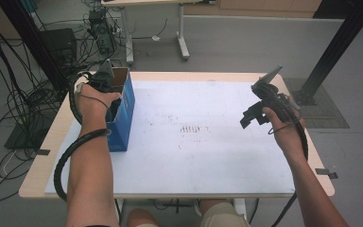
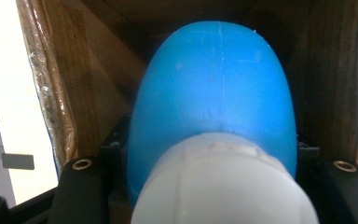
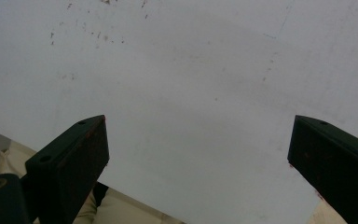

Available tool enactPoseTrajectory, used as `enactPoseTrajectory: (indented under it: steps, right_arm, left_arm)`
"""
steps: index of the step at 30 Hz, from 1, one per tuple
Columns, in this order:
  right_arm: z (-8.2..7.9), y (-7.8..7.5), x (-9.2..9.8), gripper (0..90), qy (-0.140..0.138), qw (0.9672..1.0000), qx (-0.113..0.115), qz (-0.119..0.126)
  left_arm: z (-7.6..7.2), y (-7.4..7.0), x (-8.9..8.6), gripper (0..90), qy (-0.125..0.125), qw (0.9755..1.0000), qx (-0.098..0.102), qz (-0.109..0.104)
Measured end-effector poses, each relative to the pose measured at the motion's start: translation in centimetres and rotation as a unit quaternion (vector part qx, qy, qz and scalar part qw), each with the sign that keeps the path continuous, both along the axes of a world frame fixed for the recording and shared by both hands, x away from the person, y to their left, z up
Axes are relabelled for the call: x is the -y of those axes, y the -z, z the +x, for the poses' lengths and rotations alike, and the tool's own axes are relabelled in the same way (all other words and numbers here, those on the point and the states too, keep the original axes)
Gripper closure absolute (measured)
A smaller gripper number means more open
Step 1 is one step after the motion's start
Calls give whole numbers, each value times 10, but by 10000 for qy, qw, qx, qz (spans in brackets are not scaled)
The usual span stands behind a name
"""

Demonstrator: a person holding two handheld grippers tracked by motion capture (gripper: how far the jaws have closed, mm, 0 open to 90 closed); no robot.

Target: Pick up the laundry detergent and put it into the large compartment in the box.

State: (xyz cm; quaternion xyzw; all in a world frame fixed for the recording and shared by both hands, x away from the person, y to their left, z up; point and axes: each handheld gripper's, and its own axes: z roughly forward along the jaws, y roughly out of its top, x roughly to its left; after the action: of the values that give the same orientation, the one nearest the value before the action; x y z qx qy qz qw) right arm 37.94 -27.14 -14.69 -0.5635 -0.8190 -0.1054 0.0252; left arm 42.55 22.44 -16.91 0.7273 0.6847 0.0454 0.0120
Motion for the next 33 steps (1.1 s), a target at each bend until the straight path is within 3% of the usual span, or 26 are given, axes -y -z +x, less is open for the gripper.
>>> enactPoseTrajectory:
  steps: [33]
  right_arm:
    - [0, 1, 1, 50, -15, 10000, 6, 31]
  left_arm:
    - [0, -2, 0, 362, -11, 10000, -15, -50]
